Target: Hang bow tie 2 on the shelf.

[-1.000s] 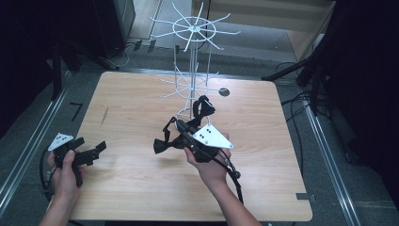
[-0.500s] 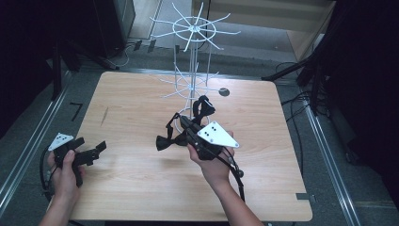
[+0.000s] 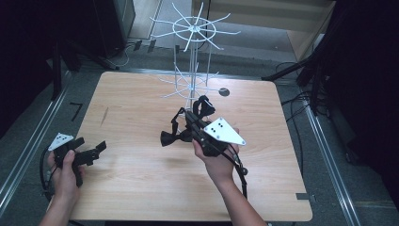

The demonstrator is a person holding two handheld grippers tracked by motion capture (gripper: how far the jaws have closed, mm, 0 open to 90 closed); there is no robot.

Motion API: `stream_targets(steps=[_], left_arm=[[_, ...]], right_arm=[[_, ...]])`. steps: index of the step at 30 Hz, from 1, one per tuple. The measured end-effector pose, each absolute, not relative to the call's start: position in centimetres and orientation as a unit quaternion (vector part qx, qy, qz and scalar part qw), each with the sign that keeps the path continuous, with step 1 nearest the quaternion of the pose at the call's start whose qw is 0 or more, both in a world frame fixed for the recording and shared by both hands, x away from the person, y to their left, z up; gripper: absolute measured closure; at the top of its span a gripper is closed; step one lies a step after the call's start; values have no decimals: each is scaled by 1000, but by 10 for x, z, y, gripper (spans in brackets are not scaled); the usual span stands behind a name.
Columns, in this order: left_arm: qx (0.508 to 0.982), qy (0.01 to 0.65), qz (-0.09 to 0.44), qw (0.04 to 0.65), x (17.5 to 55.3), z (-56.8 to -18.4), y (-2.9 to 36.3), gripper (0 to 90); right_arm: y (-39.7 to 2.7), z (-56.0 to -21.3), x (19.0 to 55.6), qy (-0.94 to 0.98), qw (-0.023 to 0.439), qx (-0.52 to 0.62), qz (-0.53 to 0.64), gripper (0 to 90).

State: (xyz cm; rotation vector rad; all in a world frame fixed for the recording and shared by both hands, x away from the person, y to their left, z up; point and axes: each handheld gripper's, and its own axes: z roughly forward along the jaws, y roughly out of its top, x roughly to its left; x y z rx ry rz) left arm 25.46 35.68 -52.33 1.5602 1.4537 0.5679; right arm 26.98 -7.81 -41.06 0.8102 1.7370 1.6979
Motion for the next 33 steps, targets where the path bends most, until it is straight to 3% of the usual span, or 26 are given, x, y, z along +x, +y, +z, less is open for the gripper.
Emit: stream_targets(steps=[33], left_arm=[[631, 588, 232, 450, 254, -523, 357, 15]], right_arm=[[-76, -405, 281, 641, 277, 305, 648, 896]])
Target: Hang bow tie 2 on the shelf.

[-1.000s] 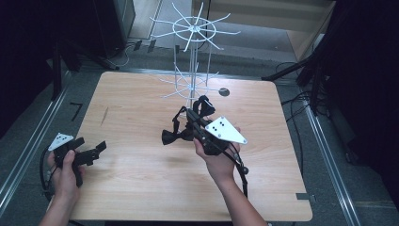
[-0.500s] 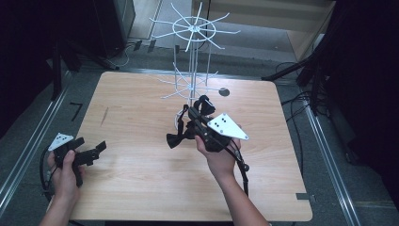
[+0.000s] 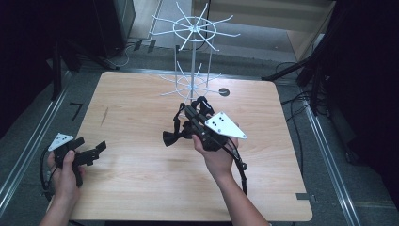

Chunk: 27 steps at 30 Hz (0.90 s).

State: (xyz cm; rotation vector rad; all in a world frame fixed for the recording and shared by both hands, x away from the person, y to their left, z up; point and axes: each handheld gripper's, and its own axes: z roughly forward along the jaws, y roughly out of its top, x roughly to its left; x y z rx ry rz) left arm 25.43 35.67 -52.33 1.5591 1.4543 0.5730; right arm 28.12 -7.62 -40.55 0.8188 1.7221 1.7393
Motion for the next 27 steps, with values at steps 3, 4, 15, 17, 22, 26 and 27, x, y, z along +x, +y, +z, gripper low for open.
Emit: stream_targets(steps=[3, 4, 15, 17, 22, 26, 27], left_arm=[[630, 588, 232, 450, 254, -523, 357, 15], [630, 589, 232, 450, 254, -523, 357, 15], [630, 589, 232, 450, 254, -523, 357, 15], [629, 589, 231, 451, 254, -523, 356, 15], [630, 589, 231, 451, 255, -523, 357, 15], [630, 589, 230, 452, 255, -523, 357, 15], [629, 589, 230, 452, 255, -523, 357, 15]], right_arm=[[-75, -406, 284, 644, 276, 306, 645, 896], [-74, -406, 284, 643, 273, 309, 646, 896], [-66, -399, 282, 644, 276, 297, 649, 896], [-64, -398, 285, 644, 278, 299, 647, 896], [-59, -401, 291, 649, 283, 308, 636, 896], [-60, -402, 294, 645, 291, 314, 633, 896], [-60, -403, 295, 645, 293, 315, 631, 896]])
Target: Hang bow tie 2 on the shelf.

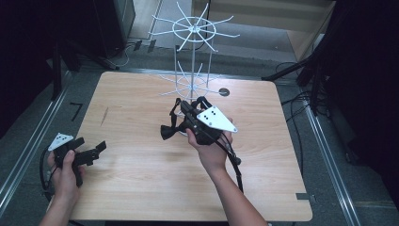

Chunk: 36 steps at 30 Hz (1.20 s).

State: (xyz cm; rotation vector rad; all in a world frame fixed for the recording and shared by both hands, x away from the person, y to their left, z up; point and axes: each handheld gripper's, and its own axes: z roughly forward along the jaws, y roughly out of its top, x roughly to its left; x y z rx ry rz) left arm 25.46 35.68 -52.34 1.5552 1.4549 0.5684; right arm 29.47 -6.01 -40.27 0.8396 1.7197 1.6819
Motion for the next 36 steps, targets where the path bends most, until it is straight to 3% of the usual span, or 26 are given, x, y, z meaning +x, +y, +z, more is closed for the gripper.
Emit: stream_targets(steps=[30, 36], left_arm=[[630, 589, 230, 451, 254, -523, 357, 15], [629, 589, 231, 452, 255, -523, 356, 15]], right_arm=[[-67, -426, 317, 639, 321, 375, 590, 891], [-73, -437, 317, 653, 302, 377, 583, 815]])
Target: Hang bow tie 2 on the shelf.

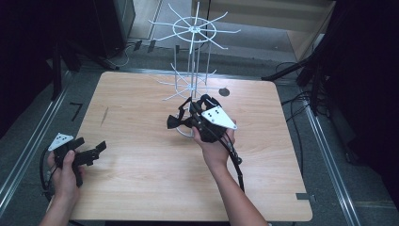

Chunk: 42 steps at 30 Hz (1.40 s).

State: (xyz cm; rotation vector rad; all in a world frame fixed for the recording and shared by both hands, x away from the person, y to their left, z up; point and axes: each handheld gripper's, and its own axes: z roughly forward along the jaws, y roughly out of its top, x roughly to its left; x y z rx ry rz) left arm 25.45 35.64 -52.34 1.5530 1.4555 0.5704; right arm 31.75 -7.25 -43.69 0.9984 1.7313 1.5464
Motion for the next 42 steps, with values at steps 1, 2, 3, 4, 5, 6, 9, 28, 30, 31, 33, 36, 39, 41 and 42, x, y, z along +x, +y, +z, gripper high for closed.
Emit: stream_targets(steps=[1, 2, 3, 4, 5, 6, 9, 28, 30, 31, 33, 36, 39, 41, 42], left_arm=[[629, 589, 231, 452, 255, -523, 356, 15], [629, 589, 231, 452, 255, -523, 356, 15], [628, 590, 231, 453, 255, -523, 356, 15], [629, 589, 231, 451, 254, -523, 356, 15], [630, 589, 231, 451, 254, -523, 357, 15], [630, 589, 231, 451, 254, -523, 357, 15], [630, 589, 232, 451, 254, -523, 356, 15], [631, 588, 233, 450, 254, -523, 357, 15], [631, 588, 233, 450, 254, -523, 357, 15], [631, 588, 233, 450, 254, -523, 357, 15], [631, 588, 233, 450, 254, -523, 357, 15], [631, 588, 233, 450, 254, -523, 357, 15], [631, 588, 232, 450, 254, -523, 357, 15], [630, 588, 232, 451, 254, -523, 357, 15], [630, 588, 232, 451, 254, -523, 357, 15]], right_arm=[[-74, -438, 317, 653, 300, 377, 584, 793], [-75, -439, 317, 654, 298, 377, 584, 768], [-77, -440, 316, 654, 295, 377, 586, 752], [-78, -441, 315, 653, 291, 379, 587, 734], [-80, -441, 314, 655, 288, 380, 587, 709], [-80, -442, 314, 656, 286, 382, 585, 687], [-85, -443, 311, 658, 278, 379, 589, 621], [-107, -453, 292, 672, 243, 365, 597, 308], [-111, -456, 291, 675, 245, 368, 590, 305], [-113, -457, 291, 674, 245, 370, 590, 303], [-118, -460, 290, 672, 245, 377, 589, 303], [-126, -463, 290, 667, 248, 386, 587, 300], [-134, -464, 290, 668, 252, 392, 581, 302], [-138, -465, 289, 666, 254, 394, 580, 303], [-140, -465, 289, 665, 255, 396, 580, 304]])
